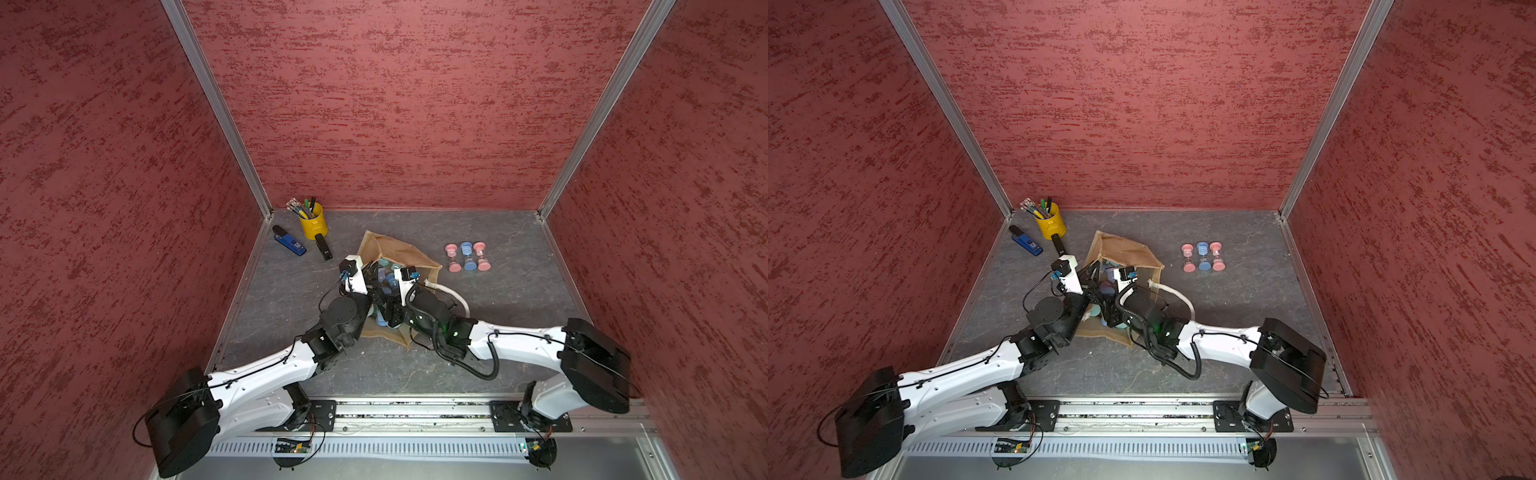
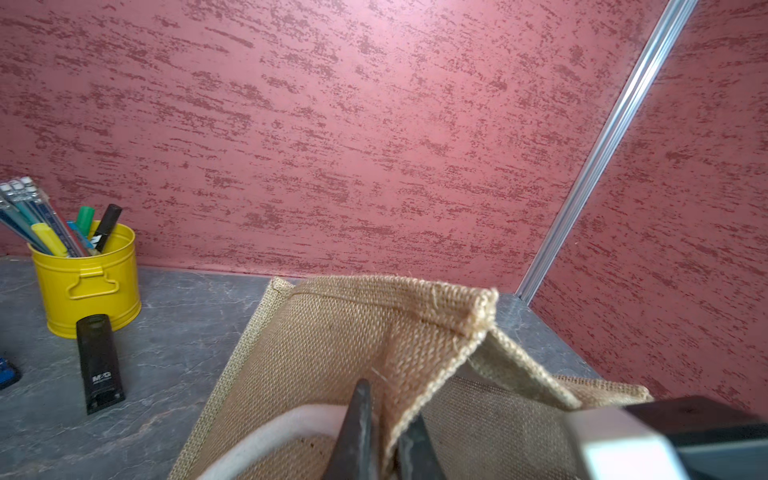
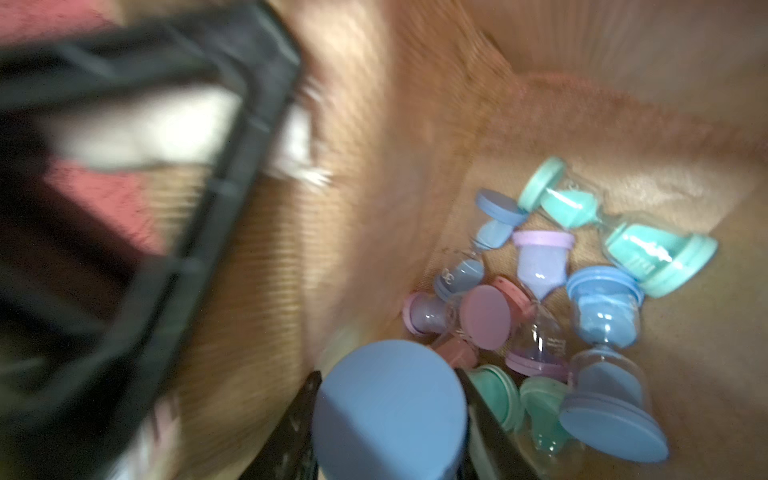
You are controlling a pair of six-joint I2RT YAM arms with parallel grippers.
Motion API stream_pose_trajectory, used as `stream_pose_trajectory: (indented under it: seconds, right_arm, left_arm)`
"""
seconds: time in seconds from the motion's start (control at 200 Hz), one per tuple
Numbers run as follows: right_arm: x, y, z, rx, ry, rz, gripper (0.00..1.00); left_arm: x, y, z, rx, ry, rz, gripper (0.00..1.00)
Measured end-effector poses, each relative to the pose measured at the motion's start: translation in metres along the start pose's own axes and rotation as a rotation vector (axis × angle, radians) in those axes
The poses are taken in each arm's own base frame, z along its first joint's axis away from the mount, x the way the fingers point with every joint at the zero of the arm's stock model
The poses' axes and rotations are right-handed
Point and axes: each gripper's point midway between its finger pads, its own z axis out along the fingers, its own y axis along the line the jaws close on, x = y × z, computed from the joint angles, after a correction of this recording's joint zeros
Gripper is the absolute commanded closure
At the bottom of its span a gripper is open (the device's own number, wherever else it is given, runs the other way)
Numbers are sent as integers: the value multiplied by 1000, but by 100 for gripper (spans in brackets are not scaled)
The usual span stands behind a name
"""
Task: 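Lift the blue timer out and carry it to the timer row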
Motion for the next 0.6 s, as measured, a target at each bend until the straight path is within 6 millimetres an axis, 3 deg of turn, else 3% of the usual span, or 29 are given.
stream_pose_trajectory:
  seconds: [0.24,0.336,0.436,0.601]
  right_arm:
    - [-55,13,-63,-38,-96,-6,74]
    - [-85,6,-95,-24,-164,13,74]
    - [-120,-23,-129,42,-251,46,74]
    - [-159,-99,-171,244,-334,102,74]
  left_arm:
    - [0,10,1,-62,-2,9,100]
    - [1,12,3,-82,0,14,100]
    - [0,14,3,-95,-2,16,100]
    - [0,15,3,-106,-2,18,100]
